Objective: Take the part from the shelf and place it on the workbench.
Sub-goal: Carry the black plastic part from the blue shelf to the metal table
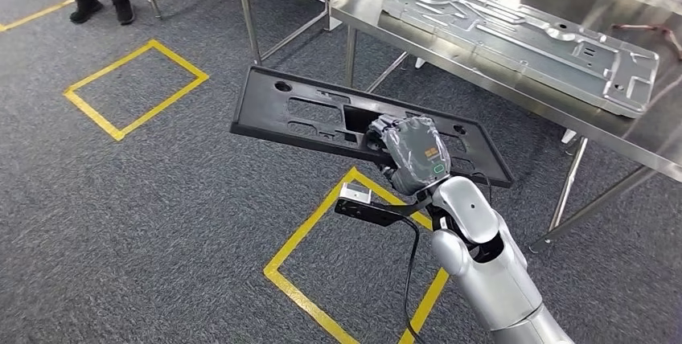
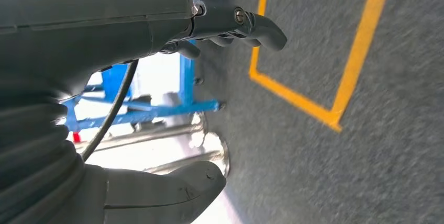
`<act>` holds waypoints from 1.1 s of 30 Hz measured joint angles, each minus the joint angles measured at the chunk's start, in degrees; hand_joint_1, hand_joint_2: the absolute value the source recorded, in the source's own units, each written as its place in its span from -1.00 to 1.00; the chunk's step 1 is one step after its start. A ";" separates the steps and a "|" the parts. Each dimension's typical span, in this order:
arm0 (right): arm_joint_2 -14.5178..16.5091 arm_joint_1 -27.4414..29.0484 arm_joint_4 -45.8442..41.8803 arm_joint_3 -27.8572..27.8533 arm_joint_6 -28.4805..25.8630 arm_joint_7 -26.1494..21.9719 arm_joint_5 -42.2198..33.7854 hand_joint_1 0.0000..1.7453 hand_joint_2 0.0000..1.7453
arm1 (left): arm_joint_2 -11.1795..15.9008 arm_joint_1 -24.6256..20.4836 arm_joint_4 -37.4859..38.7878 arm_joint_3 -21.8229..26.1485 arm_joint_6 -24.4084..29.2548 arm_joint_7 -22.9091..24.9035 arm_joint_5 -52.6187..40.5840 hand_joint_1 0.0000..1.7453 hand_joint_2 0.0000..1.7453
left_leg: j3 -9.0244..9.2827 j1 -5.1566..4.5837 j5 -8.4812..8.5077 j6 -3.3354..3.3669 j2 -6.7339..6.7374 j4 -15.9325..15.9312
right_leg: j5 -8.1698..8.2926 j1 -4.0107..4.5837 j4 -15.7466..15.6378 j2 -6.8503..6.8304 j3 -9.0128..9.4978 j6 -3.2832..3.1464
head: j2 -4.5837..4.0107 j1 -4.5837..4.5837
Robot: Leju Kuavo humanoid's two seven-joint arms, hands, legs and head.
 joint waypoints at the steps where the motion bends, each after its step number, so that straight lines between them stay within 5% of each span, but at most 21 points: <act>1: 0.00 0.06 -0.01 -0.01 -0.01 0.04 0.01 0.92 1.00 | -0.02 0.15 -0.07 -0.08 0.00 -0.03 0.02 -1.00 1.00 | 0.02 -0.05 -0.06 0.11 0.83 0.00 | -1.68 -0.13 3.81 -0.73 -1.95 0.27 | 0.00 -0.01; 3: 0.00 0.35 -0.01 -0.01 -0.01 0.09 0.01 0.92 1.00 | -0.04 0.30 -0.15 -0.30 0.00 -0.06 0.03 -1.00 1.00 | 0.07 -0.08 -0.28 0.08 2.48 0.03 | -2.46 -0.41 8.01 -1.12 -4.24 0.66 | 0.00 -0.01; 4: -0.01 0.46 -0.01 -0.02 -0.01 0.11 0.01 0.92 1.00 | -0.06 0.33 -0.17 -0.46 0.00 -0.10 0.03 -1.00 1.00 | 0.19 -0.08 -0.41 0.00 3.25 0.04 | -1.24 -0.51 6.84 -1.33 -3.66 0.75 | -0.01 -0.01; 7: -0.45 0.57 -0.33 -0.52 -0.11 0.22 -0.42 0.92 1.00 | -0.10 0.31 -0.17 -1.00 0.20 -0.52 0.02 -1.00 1.00 | 0.94 -0.25 -1.00 -0.55 5.18 0.07 | 3.92 -0.24 -4.75 -4.50 2.55 0.23 | -0.01 -0.01; 9: -1.11 0.62 -0.95 -1.36 -0.20 0.03 -1.48 0.92 1.00 | 0.02 0.22 -0.13 -1.25 0.61 -0.66 0.03 -1.00 1.00 | 1.33 -0.42 -1.32 -1.21 6.20 0.03 | 4.68 0.29 -8.32 -6.11 4.37 -0.55 | -0.01 -0.02; 12: -2.11 0.69 -1.69 -2.64 -0.03 -1.05 -3.19 0.92 1.00 | 0.56 -0.30 0.51 -1.33 1.38 -0.08 0.02 -1.00 1.00 | 1.85 -0.41 -1.82 -2.27 7.32 -0.04 | 4.94 0.36 -8.75 -4.10 4.42 -1.50 | -0.01 -0.02; 14: -2.46 0.37 -1.90 -3.09 0.20 -1.80 -3.86 0.92 1.00 | 1.24 -0.71 1.29 -1.26 2.03 0.42 0.03 -1.00 1.00 | 1.13 -0.19 -3.56 -2.71 4.91 2.22 | 5.33 -0.02 -9.46 -2.72 4.89 -2.17 | -0.01 -0.03; 16: -2.54 -0.06 -1.90 -3.21 0.36 -2.39 -4.26 0.92 1.00 | 1.83 -1.06 2.22 -0.94 2.72 0.86 0.03 -1.00 1.00 | -2.02 0.01 -6.94 -2.86 1.47 8.82 | 5.45 -0.15 -9.64 -1.27 4.98 -2.69 | -0.01 -0.03; 18: -2.49 -0.23 -1.72 -3.15 0.51 -2.77 -4.42 0.92 1.00 | 2.25 -1.35 3.19 -0.45 3.22 1.41 0.03 -1.00 1.00 | -5.51 0.02 -8.66 -2.99 0.29 15.02 | 5.40 -0.02 -9.41 0.49 4.90 -2.93 | -0.01 -0.04; 19: -2.49 -0.34 -1.51 -3.09 0.59 -2.82 -4.46 0.92 1.00 | 2.54 -1.51 3.67 -0.13 3.44 1.78 0.03 -1.00 1.00 | -6.07 0.02 -7.89 -2.99 0.21 15.41 | 5.32 0.02 -9.23 1.39 4.88 -2.92 | -0.01 -0.04; 21: -2.48 -0.82 -1.01 -2.96 0.69 -2.82 -4.62 0.92 1.00 | 3.01 -1.90 4.53 0.59 3.78 2.59 0.03 -1.00 1.00 | -4.63 0.05 -4.01 -2.79 -0.20 10.84 | 5.08 0.02 -8.72 3.11 4.86 -2.74 | -0.01 -0.04; 23: -2.42 -1.46 -0.57 -2.84 0.74 -2.83 -4.84 0.92 1.00 | 3.29 -2.27 4.98 0.93 3.86 2.97 0.03 -1.00 1.00 | -1.92 0.14 -1.22 -2.38 -2.34 4.40 | 4.76 -0.08 -8.19 4.46 4.72 -2.31 | -0.01 -0.04; 25: -2.28 -2.02 -0.17 -2.70 0.90 -2.84 -4.90 0.92 1.00 | 2.96 -2.35 4.96 0.74 2.89 2.86 1.14 -1.00 1.00 | -0.73 0.08 -0.76 -1.98 -4.00 1.69 | 4.69 -0.25 -7.79 5.62 4.25 -1.59 | -0.01 -0.04; 28: -1.91 -2.24 0.10 -2.40 1.21 -2.61 -3.77 0.92 1.00 | 1.55 -0.37 2.00 -2.73 0.50 7.59 13.23 -1.00 1.00 | -0.60 0.02 -0.38 -1.08 -2.72 1.21 | 4.92 -0.52 -7.84 6.79 3.78 -0.41 | -0.01 -0.05; 30: -1.53 -2.67 0.22 -2.23 1.19 -1.99 -2.13 0.92 1.00 | 0.65 3.18 -2.51 -9.42 -0.14 16.22 29.33 -1.00 1.00 | -0.40 0.24 -0.07 -0.38 -1.53 0.67 | 3.44 -0.32 -5.76 4.25 2.71 0.09 | -0.01 0.07; 33: -0.63 -3.78 0.63 -1.78 0.84 -0.55 1.06 0.92 1.00 | -0.36 9.44 -9.95 -21.90 -0.85 22.52 46.60 -1.00 1.00 | -0.54 0.02 0.00 0.06 -0.01 0.50 | -1.78 -0.35 5.00 -0.77 -2.47 0.65 | -0.01 0.18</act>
